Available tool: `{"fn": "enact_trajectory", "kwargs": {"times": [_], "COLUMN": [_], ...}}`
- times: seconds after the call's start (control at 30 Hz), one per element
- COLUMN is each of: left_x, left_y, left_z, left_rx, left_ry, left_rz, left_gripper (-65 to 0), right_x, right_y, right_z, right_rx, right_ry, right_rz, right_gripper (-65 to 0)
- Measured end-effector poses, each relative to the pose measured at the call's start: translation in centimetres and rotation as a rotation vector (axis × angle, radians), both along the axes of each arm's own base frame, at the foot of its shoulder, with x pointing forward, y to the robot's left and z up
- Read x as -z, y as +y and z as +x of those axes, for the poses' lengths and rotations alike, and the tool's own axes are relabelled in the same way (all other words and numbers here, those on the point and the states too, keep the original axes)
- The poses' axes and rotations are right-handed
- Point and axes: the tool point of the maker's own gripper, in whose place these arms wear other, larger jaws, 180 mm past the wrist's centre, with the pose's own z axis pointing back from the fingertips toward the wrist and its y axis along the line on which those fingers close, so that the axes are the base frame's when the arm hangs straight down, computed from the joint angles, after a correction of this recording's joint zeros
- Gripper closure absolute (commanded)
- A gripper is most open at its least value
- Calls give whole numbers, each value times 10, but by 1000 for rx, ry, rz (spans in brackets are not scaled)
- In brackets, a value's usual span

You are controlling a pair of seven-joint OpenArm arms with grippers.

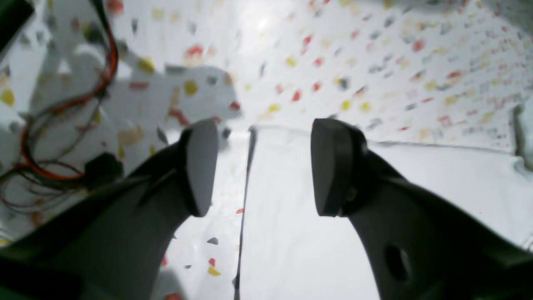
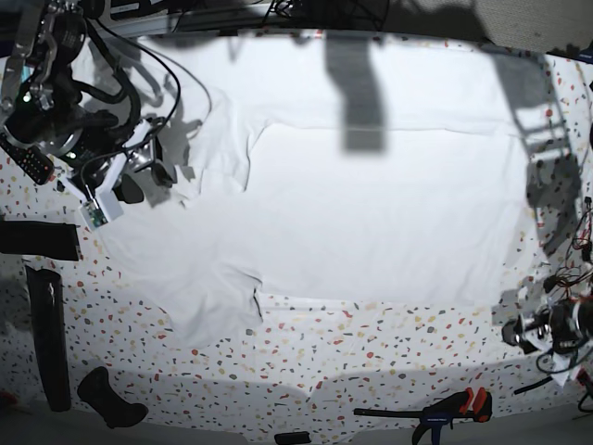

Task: Fold the T-shirt properly
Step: 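Move both grippers to the hem corners and grasp the hem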

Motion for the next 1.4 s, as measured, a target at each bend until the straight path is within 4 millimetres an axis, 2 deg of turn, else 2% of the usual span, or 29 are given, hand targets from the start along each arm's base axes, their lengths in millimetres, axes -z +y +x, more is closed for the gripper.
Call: {"fn": "enact_trajectory", "kwargs": {"times": [0.13,0.23,0.73,0.9,1.4], "left_x": [34,46,65,72,75], "left_y": [8,16,16,1,-73], "left_z": [-15,-21,-35,-45,-26], "left_rx": [-67,-113,-122,-52,28], "left_ry": [-26,-60,-36,-20,-53], "left_rz": [8,18,16,-21,-105], "left_gripper": [-344,-344,-344,-344,-344], "right_x": [-1,-1,-1,-1,-3], "right_y": [1,1,1,1,5], "right_z": [0,0,0,0,0], "right_rx": [-3,-3,-3,-3,-12], "right_ry": [-1,-1,-1,-1,-4], "right_rz": [8,7,7,7,35], "right_gripper": [-342,-342,-342,-342,-342]}}
